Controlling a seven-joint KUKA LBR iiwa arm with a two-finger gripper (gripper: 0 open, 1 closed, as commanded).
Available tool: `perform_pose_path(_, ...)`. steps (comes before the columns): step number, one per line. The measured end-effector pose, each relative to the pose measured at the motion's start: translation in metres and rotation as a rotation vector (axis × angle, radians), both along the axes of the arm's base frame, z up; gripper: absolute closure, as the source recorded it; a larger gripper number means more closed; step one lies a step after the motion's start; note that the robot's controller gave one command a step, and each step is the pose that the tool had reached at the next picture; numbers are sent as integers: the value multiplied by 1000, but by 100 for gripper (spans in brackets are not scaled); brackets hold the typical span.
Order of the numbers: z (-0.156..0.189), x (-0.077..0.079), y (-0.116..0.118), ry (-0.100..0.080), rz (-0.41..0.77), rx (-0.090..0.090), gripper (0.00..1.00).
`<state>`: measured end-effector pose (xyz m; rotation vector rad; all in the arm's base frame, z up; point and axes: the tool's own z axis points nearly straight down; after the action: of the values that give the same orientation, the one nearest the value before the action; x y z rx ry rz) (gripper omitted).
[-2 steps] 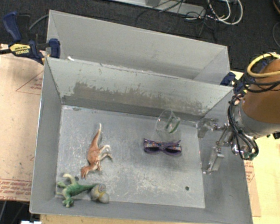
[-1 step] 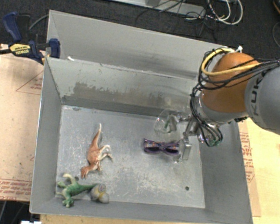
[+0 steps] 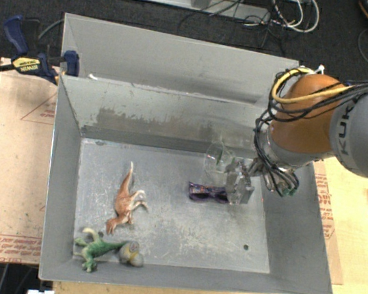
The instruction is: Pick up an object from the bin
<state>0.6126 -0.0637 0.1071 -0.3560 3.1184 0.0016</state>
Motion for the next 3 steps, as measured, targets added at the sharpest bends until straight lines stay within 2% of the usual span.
perform_pose_path(1,0,0,0,0,0,0,100)
perform_pose_path(2,-23,22,65,0,143,-1,100)
perform_pose_path(3,-32,-13,74,-8,-126,3,100)
